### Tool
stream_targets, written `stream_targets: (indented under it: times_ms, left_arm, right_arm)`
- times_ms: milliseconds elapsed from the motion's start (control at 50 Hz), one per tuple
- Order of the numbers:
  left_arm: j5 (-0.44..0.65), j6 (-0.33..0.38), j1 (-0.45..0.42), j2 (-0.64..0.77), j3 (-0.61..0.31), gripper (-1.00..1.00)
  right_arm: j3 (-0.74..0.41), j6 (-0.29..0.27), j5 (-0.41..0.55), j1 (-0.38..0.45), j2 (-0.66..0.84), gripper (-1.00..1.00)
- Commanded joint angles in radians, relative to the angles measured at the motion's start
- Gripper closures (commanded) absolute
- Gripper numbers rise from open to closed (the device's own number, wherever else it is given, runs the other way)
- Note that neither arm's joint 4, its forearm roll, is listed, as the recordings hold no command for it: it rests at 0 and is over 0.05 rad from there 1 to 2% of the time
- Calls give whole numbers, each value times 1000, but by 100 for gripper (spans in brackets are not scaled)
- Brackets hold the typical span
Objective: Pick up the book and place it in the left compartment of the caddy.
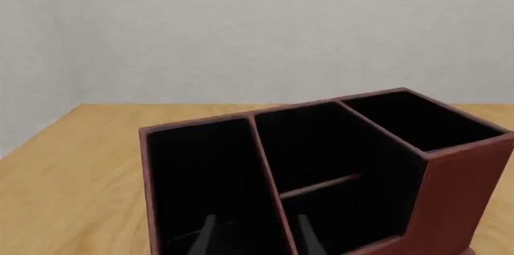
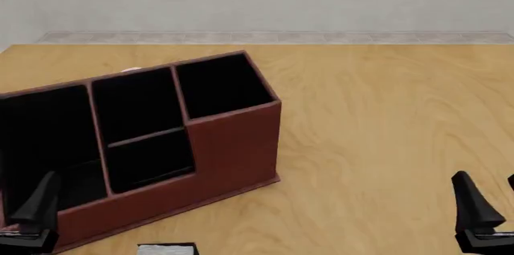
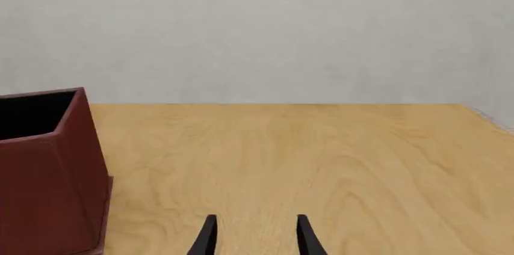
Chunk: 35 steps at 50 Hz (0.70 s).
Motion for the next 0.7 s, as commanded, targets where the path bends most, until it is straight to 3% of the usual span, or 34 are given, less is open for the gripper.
stream_targets:
  times_ms: [20,540,580,700]
  left_arm:
    - [2,0,0,1,-3,-100]
    - [6,8,0,-3,-9,-100]
    - [28,25,-29,2,-14,-100]
    - [154,75,-83,19,-140,-100]
  right_arm:
    - [-3,0,-1,0,4,-100]
    - [-3,0,1,0,3,-100]
    - [-3,0,1,0,3,-100]
    - [-3,0,1,0,3,-100]
